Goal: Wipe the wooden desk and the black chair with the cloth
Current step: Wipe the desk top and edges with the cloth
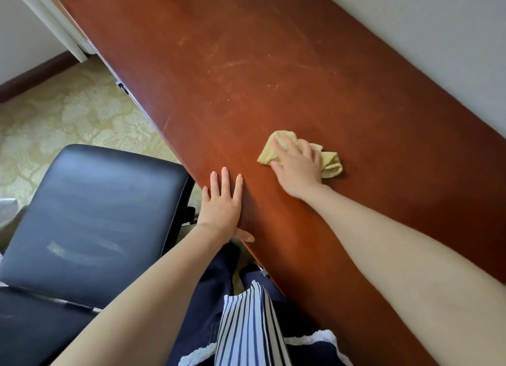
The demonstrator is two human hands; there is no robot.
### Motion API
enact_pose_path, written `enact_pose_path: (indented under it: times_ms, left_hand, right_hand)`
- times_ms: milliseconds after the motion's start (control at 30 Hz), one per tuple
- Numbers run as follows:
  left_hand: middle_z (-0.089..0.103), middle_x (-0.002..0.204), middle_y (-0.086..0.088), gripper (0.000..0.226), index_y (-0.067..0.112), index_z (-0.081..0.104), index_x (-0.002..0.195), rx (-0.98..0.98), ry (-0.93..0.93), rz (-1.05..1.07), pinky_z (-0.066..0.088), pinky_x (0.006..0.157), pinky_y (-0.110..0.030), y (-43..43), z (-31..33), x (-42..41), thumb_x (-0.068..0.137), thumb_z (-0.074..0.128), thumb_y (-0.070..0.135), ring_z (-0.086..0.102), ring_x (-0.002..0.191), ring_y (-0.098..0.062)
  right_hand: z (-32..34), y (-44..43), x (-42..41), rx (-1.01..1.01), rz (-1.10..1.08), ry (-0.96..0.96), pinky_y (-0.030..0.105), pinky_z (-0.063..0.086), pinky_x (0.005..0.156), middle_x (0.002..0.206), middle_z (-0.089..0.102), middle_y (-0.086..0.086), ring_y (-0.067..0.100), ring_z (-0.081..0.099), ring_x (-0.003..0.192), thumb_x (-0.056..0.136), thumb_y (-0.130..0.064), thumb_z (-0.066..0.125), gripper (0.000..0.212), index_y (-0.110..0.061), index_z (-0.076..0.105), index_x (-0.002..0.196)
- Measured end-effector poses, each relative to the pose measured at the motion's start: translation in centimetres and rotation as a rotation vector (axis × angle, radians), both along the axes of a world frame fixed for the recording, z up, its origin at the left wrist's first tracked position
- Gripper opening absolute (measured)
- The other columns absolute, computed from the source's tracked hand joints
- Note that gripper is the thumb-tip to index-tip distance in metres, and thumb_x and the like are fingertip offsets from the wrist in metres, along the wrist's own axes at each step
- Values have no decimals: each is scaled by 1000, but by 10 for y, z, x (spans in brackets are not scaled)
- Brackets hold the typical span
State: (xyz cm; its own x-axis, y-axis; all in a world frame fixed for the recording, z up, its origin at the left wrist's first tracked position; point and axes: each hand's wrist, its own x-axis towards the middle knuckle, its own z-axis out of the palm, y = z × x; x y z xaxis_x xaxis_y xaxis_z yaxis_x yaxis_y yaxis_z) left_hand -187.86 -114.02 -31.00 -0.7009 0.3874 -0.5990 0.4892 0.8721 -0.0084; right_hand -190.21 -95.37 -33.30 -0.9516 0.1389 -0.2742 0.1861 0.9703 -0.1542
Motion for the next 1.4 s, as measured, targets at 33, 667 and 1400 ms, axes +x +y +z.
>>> enact_pose_path:
  times_ms: [33, 667, 1400]
  left_hand:
    - [-22, 153, -25, 140, 8, -21, 147, 2, 0, -2, 8, 116, -53, 0, 0, 0, 60, 69, 72, -13, 142, -45]
    - [-21, 154, -23, 139, 9, -20, 147, -21, 18, -15, 11, 115, -49, 0, 2, 1, 60, 67, 74, -11, 143, -43]
    - [3, 155, -20, 135, 9, -9, 149, -92, 122, -17, 10, 107, -68, 11, 9, -5, 57, 55, 85, 7, 143, -38]
  right_hand:
    - [-1, -8, 8, 2, 79, 17, 45, 12, 112, 156, 15, -11, 28, 16, 139, 98, -44, 34, 52, -37, 19, 148]
    - [2, 109, 76, 61, 423, 3, 43, 23, 110, 151, 32, -8, 23, 29, 137, 94, -47, 42, 50, -42, 31, 143]
    - [-12, 18, 143, 58, 247, 212, 51, 16, 111, 145, 43, -7, 26, 40, 131, 91, -41, 52, 50, -35, 41, 140]
